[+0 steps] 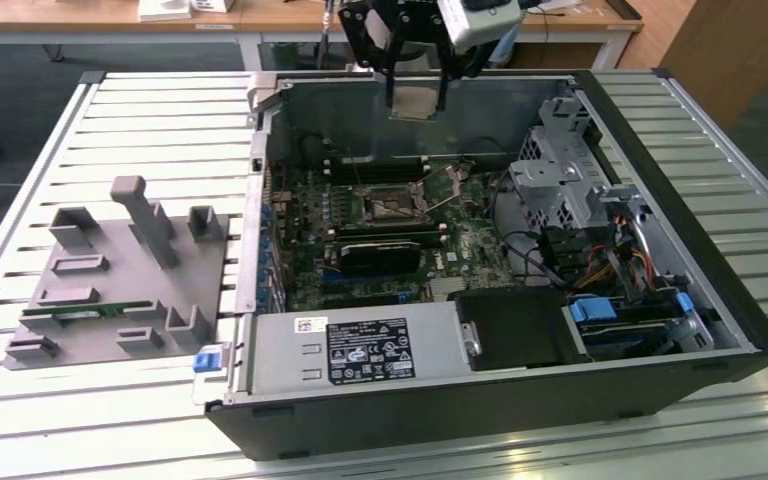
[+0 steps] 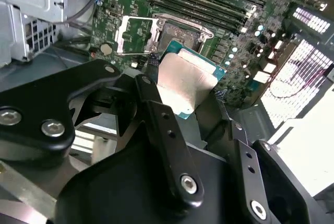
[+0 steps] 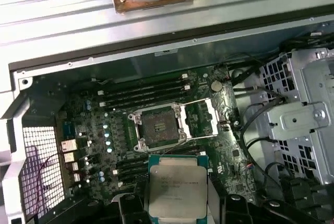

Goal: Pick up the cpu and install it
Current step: 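Place the cpu into insertion slot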

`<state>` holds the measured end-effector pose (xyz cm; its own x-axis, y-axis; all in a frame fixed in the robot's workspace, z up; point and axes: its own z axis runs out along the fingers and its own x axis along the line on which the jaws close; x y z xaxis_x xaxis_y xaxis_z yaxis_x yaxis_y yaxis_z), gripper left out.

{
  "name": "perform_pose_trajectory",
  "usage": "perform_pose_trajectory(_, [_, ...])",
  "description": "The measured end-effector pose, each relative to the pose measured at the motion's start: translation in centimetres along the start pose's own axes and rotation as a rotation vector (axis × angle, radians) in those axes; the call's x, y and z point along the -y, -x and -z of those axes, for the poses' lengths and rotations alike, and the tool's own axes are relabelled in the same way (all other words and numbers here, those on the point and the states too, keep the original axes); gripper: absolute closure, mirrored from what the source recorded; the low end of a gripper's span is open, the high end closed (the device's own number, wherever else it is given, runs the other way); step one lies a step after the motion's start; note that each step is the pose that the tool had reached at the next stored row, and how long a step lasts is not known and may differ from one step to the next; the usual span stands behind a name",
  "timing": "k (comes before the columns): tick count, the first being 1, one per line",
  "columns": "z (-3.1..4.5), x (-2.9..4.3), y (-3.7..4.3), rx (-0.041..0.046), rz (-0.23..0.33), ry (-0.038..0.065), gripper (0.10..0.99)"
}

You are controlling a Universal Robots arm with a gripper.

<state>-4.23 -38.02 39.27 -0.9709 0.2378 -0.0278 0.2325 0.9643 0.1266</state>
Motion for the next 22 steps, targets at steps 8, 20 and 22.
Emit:
perform_pose_trajectory(8, [-0.01,0.0,0.0,0.0141,-0.111,-0.003,0.553])
perform_pose_trajectory(20, [-0.02,-0.01,-0.01,0.0324,-0.254,-0.007,0.553])
perform_pose_trajectory(22, [-0.03,-0.01,-0.01,0.035,-0.274,-0.008,0.553])
